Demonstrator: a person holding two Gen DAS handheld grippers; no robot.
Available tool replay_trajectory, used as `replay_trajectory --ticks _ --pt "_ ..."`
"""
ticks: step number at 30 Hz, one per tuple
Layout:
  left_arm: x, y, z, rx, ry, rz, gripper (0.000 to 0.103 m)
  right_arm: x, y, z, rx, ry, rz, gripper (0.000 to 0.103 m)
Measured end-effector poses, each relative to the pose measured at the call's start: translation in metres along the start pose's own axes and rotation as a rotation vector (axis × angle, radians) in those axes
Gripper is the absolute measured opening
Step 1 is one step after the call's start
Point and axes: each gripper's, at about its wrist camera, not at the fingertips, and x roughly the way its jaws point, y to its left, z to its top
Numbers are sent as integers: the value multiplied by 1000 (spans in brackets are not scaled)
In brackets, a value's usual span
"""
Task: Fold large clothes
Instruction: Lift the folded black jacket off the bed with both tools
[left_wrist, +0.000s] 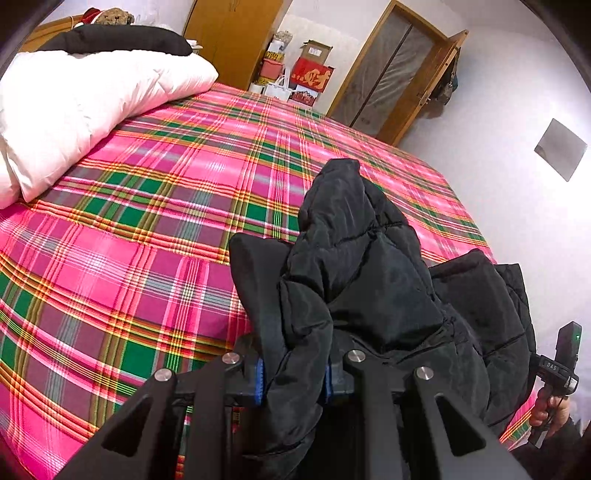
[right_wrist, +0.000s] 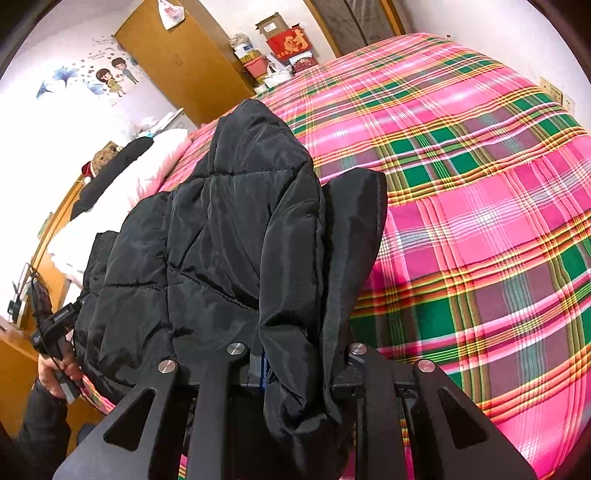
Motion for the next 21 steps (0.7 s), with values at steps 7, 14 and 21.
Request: replay_trajectory --ticks 7,14,21 --pt "-9 2 23 15 -32 8 23 7 14 18 -5 -12 23 21" --pt "-2 23 69 16 -67 34 23 43 39 48 -11 -8 43 21" --pt "22 62 107 -6 -86 79 23 94 64 76 -20 12 70 21"
